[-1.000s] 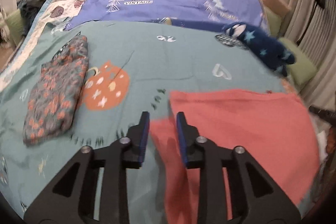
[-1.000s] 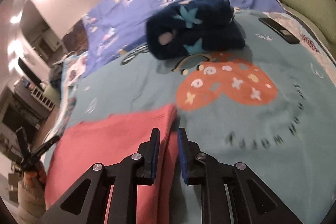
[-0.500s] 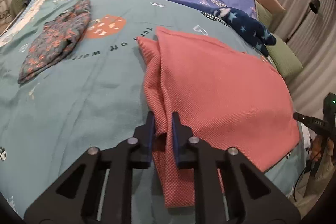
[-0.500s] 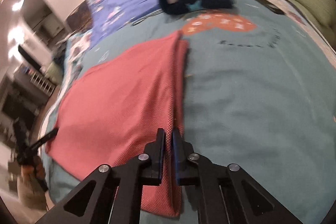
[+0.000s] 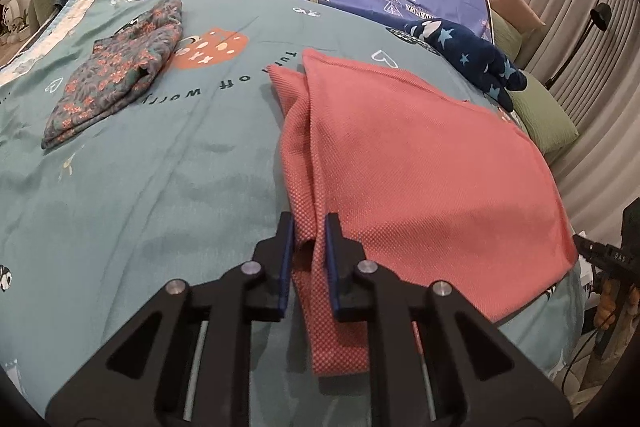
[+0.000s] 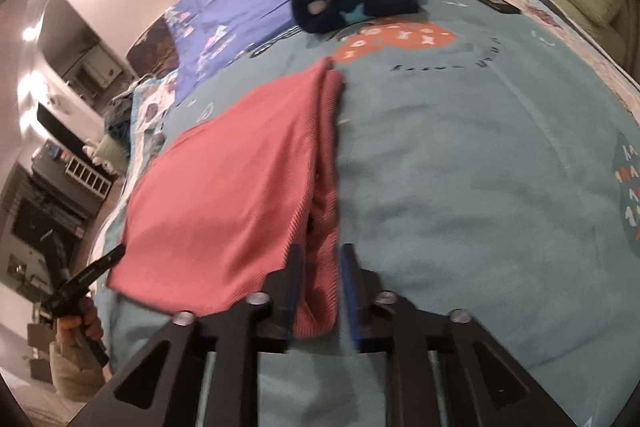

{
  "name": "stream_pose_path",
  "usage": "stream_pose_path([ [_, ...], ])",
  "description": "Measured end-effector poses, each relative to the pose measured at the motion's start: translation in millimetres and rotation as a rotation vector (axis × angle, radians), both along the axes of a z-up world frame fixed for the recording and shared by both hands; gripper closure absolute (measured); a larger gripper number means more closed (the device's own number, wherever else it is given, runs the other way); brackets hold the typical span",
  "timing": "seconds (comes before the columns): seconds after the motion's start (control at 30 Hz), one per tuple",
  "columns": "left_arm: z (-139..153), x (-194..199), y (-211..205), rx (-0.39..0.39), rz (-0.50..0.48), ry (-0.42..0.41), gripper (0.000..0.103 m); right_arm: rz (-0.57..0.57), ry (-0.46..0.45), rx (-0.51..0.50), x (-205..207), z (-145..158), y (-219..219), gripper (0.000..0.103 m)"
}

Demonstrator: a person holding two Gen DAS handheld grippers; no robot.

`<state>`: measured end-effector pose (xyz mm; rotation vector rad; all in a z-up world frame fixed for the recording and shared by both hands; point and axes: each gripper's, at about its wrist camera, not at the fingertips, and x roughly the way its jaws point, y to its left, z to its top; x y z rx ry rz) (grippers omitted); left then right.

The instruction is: Fold small clothes

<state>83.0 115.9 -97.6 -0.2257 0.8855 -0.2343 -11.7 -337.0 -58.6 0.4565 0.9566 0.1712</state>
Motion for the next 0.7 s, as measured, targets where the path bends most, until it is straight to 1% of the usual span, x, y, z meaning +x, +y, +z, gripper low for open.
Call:
stream_pose_path([
  [0.03, -0.5, -1.6, 1.2, -0.005, 0.002, -0.002, 0.086, 0.004, 0.012, -0.001, 0.7, -3.2, 3.4, 0.065],
  [0.07, -0.7, -2.4, 1.7, -0.003, 0.004, -0.001, 0.083, 0.005, 0.021, 0.002, 0.0, -5.1, 6.3, 0.063],
  [0.1, -1.2, -3.2, 2.2, -0.002, 0.005, 0.003, 0.080, 0.009, 0.031, 0.009, 0.9, -8.6, 8.8, 0.062],
  [0.13, -2.6, -4.3, 3.9, -0.011, 0.003, 0.018, 0.075, 0.009, 0.030, 0.011, 1.0, -10.8, 12.2, 0.062],
  [0.17, -3.1, -5.8, 5.0, -0.024, 0.002, 0.026, 0.069, 0.007, 0.028, 0.002, 0.6, -10.7, 14.6, 0.062],
  [0.2, -3.0, -8.5, 6.3, -0.043, -0.003, 0.030, 0.067, 0.009, 0.027, -0.021, 0.8, -9.8, 18.8, 0.061],
  [0.23, -2.7, -11.5, 7.7, -0.061, -0.010, 0.028, 0.064, 0.007, 0.030, -0.053, 0.8, -8.6, 22.6, 0.065],
  [0.27, -3.1, -15.8, 9.8, -0.088, -0.027, 0.023, 0.064, 0.010, 0.038, -0.089, 0.3, -8.2, 25.6, 0.086],
  [0.3, -4.2, -18.9, 11.0, -0.111, -0.047, 0.021, 0.064, 0.026, 0.053, -0.142, 0.8, -8.6, 31.1, 0.095],
  [0.33, -6.6, -21.7, 12.6, -0.125, -0.065, 0.022, 0.072, 0.038, 0.050, -0.186, 0.5, -7.3, 36.3, 0.095],
  [0.37, -10.0, -25.3, 14.6, -0.107, -0.067, 0.018, 0.090, 0.047, 0.051, -0.224, 0.7, -6.3, 40.5, 0.096],
  [0.4, -12.1, -27.4, 17.2, -0.104, -0.075, 0.019, 0.091, 0.050, 0.054, -0.253, 1.0, -5.5, 43.8, 0.096],
  [0.47, -12.5, -31.3, 24.5, -0.140, -0.079, 0.020, 0.095, 0.035, 0.067, -0.250, 0.5, -5.7, 41.0, 0.096],
  [0.53, -11.7, -37.0, 30.8, -0.143, -0.068, 0.015, 0.095, 0.010, 0.078, -0.264, -1.1, -3.9, 36.2, 0.096],
  [0.6, -11.1, -43.2, 34.8, -0.112, -0.047, 0.009, 0.099, -0.035, 0.098, -0.306, -4.5, -0.3, 32.0, 0.095],
  [0.63, -11.1, -47.9, 39.2, -0.093, -0.033, 0.005, 0.099, -0.063, 0.105, -0.325, -6.6, 3.6, 29.0, 0.095],
  [0.67, -10.4, -51.5, 43.5, -0.105, -0.032, -0.002, 0.099, -0.100, 0.114, -0.353, -8.8, 7.8, 27.2, 0.095],
  [0.7, -9.6, -54.5, 48.2, -0.122, -0.031, -0.007, 0.099, -0.140, 0.113, -0.395, -11.7, 14.2, 25.4, 0.090],
])
